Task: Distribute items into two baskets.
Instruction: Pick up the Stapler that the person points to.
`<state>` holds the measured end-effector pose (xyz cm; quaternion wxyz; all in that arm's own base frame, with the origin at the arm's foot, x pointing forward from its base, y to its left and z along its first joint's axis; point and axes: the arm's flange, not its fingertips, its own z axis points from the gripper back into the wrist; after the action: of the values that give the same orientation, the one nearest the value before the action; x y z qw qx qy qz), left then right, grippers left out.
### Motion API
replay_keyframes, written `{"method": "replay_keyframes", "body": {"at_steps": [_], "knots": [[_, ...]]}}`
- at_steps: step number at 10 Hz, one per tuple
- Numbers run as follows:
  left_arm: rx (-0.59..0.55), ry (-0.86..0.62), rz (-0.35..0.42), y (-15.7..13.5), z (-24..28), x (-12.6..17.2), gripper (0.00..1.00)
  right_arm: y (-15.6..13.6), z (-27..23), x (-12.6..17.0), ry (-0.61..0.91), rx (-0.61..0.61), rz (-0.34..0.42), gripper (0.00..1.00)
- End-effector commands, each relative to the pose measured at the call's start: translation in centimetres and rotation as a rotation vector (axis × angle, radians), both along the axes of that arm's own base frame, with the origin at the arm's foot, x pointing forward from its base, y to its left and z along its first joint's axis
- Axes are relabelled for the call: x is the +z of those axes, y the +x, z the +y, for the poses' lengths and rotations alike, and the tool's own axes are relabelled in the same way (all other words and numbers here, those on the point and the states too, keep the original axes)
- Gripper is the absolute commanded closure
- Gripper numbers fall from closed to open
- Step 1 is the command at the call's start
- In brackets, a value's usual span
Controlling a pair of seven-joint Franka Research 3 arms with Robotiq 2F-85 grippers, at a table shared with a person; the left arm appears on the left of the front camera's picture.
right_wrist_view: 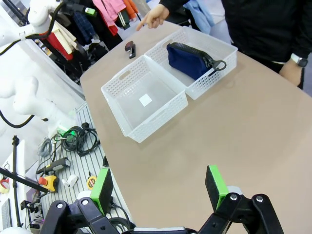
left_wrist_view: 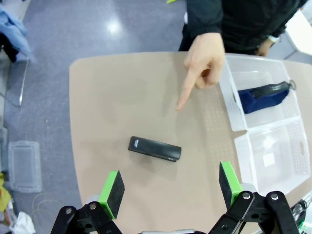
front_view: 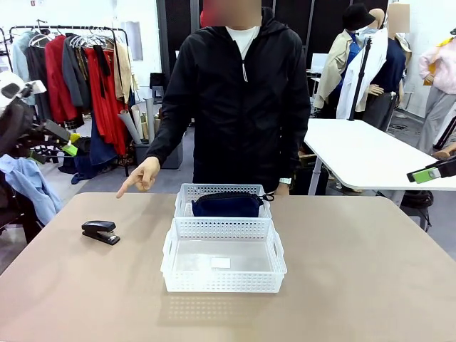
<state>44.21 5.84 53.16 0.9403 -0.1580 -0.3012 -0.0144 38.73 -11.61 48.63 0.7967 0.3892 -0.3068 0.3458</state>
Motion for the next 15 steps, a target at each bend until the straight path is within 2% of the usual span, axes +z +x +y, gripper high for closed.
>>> {"method": "replay_keyframes", "body": {"at_steps": [1,4,7,9,11,15], "knots": [[0.066,0.064,0.098,1.7,-0.4,0.5,0.00,0.1,0.1,0.1,0.007,-0.006,0.000,0.00],[0.200,0.174,0.274,4.6,-2.8,-0.6,0.00,0.1,0.1,0.1,0.007,-0.006,0.000,0.00],[0.343,0.201,0.402,6.8,-4.6,-2.0,0.00,0.1,0.1,0.1,0.007,-0.006,0.000,0.00],[0.436,0.199,0.451,8.2,-4.8,-3.5,0.00,0.1,0.1,0.1,0.007,-0.006,0.000,0.00],[0.611,0.186,0.478,9.4,-5.5,-5.6,0.00,0.1,0.1,0.1,0.007,-0.006,0.000,0.00],[0.739,0.093,0.586,12.4,-6.2,-10.0,0.00,0.1,0.1,0.1,0.007,-0.006,0.000,0.00]]}}
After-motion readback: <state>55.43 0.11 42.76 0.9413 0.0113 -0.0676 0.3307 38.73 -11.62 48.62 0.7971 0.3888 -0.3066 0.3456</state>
